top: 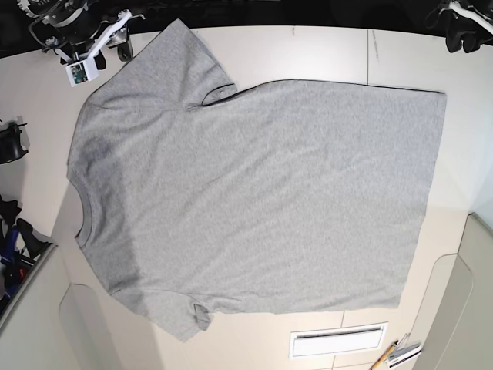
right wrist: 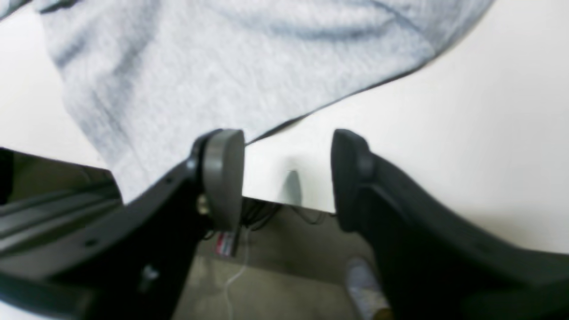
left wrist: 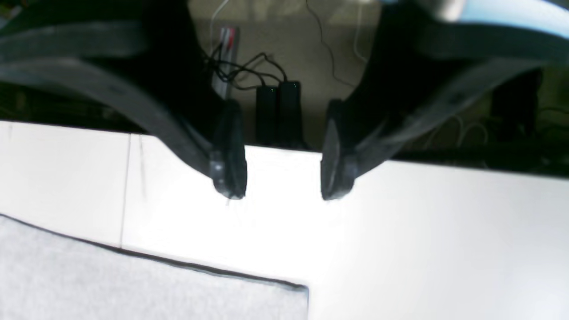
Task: Fold the T-shirt properly
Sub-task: 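Move both grippers toward the shoulder corners of the grey T-shirt, then grasp the shirt's shoulder corners with the left and right grippers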
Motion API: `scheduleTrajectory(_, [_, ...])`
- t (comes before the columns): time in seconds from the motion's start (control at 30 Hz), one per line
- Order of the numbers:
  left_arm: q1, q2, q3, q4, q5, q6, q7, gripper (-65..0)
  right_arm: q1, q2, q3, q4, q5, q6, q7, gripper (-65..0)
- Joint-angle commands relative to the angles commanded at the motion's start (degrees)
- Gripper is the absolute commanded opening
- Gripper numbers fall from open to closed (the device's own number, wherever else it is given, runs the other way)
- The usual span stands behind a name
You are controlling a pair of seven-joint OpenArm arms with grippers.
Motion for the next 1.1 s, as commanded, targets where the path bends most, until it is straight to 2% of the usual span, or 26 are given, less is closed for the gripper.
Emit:
scheduleTrajectory(0.1, [-0.81,-1.07,0.00,0.00,0.17,0.00,0.57,-34.4,2.54,-1.95,0.00,-3.93,-0.26,0.02,-0.24,-27.4])
scheduleTrajectory(0.2, [-0.85,-1.40,0.00,0.00,0.17,0.00,0.74,-34.4,5.70,-3.91,0.00,-8.96,1.53,0.15,-1.86,-27.3])
scheduleTrajectory(0.23, [-0.90,-1.40,0.00,0.00,0.17,0.00,0.72,-34.0,6.64,-4.68,0.00,-10.16,2.49,1.40,-2.58,-27.3])
scheduleTrajectory(0.3, [-1.81,-1.40,0.00,-0.02,0.81,0.00,0.79,-26.1,8.20,-6.54,-0.02,-11.96,4.48,4.52,-3.58,-27.3])
scheduleTrajectory(0.37, [-3.32,-1.75,0.00,-0.02,1.05,0.00,1.01,-21.3,8.37,-8.61,-0.02,-12.66,5.97,6.43,-4.09,-27.3])
scheduleTrajectory(0.43, [-4.83,-2.69,0.00,-0.22,1.03,0.07,1.20,-21.3,8.39,-10.49,-0.02,-12.66,7.43,8.04,-4.92,-27.3])
scheduleTrajectory(0.5, [-6.43,-4.37,0.00,-1.49,1.01,0.59,1.22,-21.3,8.39,-12.20,-0.04,-12.66,9.05,10.88,-5.16,-27.3])
scheduleTrajectory(0.6, [-9.64,-7.43,0.11,-5.70,0.85,0.87,1.22,-21.3,8.37,-13.94,-0.13,-12.66,10.69,12.72,-5.35,-27.3])
scheduleTrajectory(0.77, [-17.20,-12.44,2.34,-15.85,-2.56,0.85,1.81,-21.3,8.39,-14.38,-0.13,-12.66,10.60,13.18,-5.33,-27.3])
scheduleTrajectory(0.87, [-21.99,-15.04,6.51,-21.35,-3.89,0.81,2.43,-21.3,8.39,-14.38,-0.13,-12.66,10.60,13.18,-5.33,-27.3])
scheduleTrajectory(1.0, [-27.76,-15.96,14.53,-27.54,-3.50,0.83,3.32,-21.3,8.39,-14.38,-0.13,-12.66,10.60,13.18,-5.33,-27.3])
scheduleTrajectory(1.1, [-31.39,-15.98,18.27,-31.69,-1.60,0.83,3.32,-21.3,8.39,-14.38,-0.13,-12.66,10.60,13.16,-5.33,-27.3])
